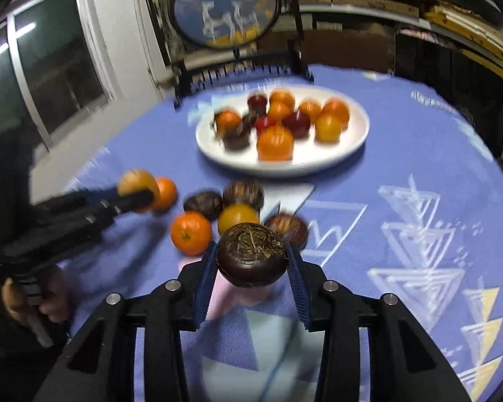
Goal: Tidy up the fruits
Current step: 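Place the pale fruit and dark fruit on the white plate, opening both tools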
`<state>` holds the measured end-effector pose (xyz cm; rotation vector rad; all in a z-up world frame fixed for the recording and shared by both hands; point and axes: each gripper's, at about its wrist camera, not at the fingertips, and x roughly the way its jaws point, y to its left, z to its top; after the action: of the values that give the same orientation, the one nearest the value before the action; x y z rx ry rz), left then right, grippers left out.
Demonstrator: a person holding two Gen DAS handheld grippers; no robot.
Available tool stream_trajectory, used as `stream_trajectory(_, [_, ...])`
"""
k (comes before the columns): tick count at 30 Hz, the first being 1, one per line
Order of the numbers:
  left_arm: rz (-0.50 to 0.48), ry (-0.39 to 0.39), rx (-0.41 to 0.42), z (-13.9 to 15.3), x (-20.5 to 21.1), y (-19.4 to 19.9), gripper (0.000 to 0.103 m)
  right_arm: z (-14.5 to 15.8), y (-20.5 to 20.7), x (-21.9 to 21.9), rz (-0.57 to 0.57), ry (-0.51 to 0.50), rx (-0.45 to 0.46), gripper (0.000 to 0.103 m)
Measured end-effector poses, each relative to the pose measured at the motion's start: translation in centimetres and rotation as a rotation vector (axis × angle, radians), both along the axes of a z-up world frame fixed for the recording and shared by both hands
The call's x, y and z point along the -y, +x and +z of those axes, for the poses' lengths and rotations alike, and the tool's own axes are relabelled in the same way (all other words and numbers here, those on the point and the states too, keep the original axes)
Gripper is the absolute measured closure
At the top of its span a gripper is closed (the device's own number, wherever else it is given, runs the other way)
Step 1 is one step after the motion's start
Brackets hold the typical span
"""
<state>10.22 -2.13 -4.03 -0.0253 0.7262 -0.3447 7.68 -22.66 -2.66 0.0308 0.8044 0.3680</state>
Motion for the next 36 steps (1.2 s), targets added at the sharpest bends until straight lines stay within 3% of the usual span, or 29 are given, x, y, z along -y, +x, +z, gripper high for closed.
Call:
stream_trajectory(4, [-0.044,-0.001,0.041,2.9,1.2,0.9,0.072,3.1,1.9,2.6,-0.037,0.023,0.048,0.062])
stream_trajectory(9, [-0.068,0.035,0.040,4.6,3.8,5.0,0.072,4.4,7.0,4.0,-0.052,0.057,0.066,0.062])
stream_trajectory(14, [-0.066,0.064,-0.054,2.8,5.7,10.8,0.072,2.8,12.5,3.8,-0.065,0.057,0.028,0.062])
stream_trajectory(19, [-0.069,0.096,-0.134,0.3,6.5,13.3,0.071,0.2,16.2,2.8,-0.052,0.028,-0.018,0.061])
stream_trajectory(22, [-0.056,0.095,-0.129,0.3,6.3,13.2,0.056,-0.1,16.3,2.7,-0.053,0.029,-0.001,0.053])
stream_trajectory(26, [-0.038,0.085,-0.047,2.5,5.3,11.3,0.036,0.8,14.8,3.2,-0.060,0.044,0.038,0.053])
stream_trajectory(31, [-0.035,0.087,0.015,4.4,3.1,7.5,0.033,1.6,10.9,4.1,-0.060,0.032,0.055,0.053])
stream_trajectory(36, [-0.008,0.128,-0.001,3.0,0.5,4.1,0.033,0.4,6.4,4.3,-0.032,0.018,0.026,0.053])
